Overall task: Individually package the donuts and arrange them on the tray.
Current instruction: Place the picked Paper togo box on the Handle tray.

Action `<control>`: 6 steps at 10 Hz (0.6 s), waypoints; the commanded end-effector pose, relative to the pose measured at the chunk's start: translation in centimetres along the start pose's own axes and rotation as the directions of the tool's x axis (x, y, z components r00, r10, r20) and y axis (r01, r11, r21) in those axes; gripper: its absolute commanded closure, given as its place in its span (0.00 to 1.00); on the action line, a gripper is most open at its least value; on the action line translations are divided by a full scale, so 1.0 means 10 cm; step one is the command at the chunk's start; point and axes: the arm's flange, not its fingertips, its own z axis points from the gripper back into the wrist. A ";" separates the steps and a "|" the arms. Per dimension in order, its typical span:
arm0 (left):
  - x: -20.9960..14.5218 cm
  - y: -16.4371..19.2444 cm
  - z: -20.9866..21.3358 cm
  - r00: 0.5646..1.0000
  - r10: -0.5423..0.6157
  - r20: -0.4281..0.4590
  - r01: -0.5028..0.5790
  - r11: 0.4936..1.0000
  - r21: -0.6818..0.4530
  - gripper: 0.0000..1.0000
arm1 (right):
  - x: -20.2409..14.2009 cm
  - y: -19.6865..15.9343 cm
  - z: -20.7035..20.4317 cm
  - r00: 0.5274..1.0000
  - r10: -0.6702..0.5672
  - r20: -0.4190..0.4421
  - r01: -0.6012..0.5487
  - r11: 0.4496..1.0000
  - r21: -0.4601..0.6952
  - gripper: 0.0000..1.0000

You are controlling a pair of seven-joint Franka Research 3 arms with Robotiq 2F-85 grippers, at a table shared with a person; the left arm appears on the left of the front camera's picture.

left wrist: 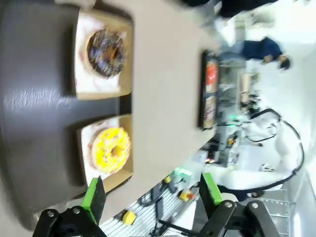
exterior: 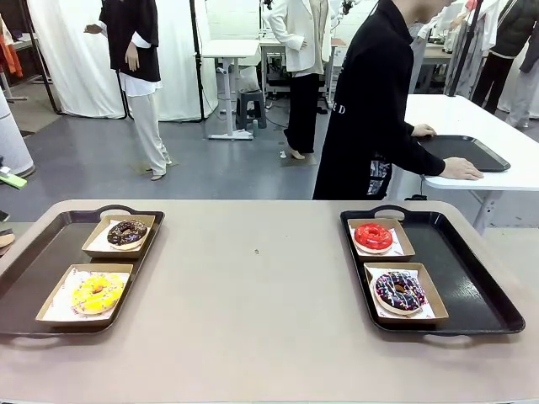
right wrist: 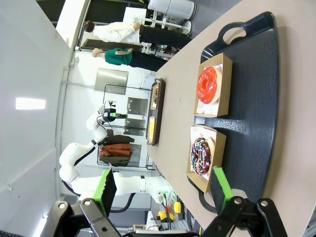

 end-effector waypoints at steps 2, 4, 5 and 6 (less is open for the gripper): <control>0.06 0.32 -0.01 0.994 -0.011 0.104 0.028 0.987 -0.159 0.00 | 0.00 0.02 -0.02 1.000 -0.013 0.017 0.013 1.000 0.001 0.00; 0.03 0.50 0.05 0.992 -0.001 0.123 0.023 0.984 -0.177 0.00 | 0.00 0.02 -0.02 1.000 -0.013 0.017 0.013 1.000 0.001 0.00; 0.03 0.57 0.07 0.993 -0.001 0.118 0.021 0.986 -0.168 0.00 | 0.00 0.02 -0.02 1.000 -0.013 0.017 0.013 1.000 0.001 0.00; -0.02 0.62 0.08 0.992 0.013 0.126 0.008 0.986 -0.167 0.00 | 0.00 0.02 -0.02 1.000 -0.013 0.017 0.013 1.000 0.001 0.00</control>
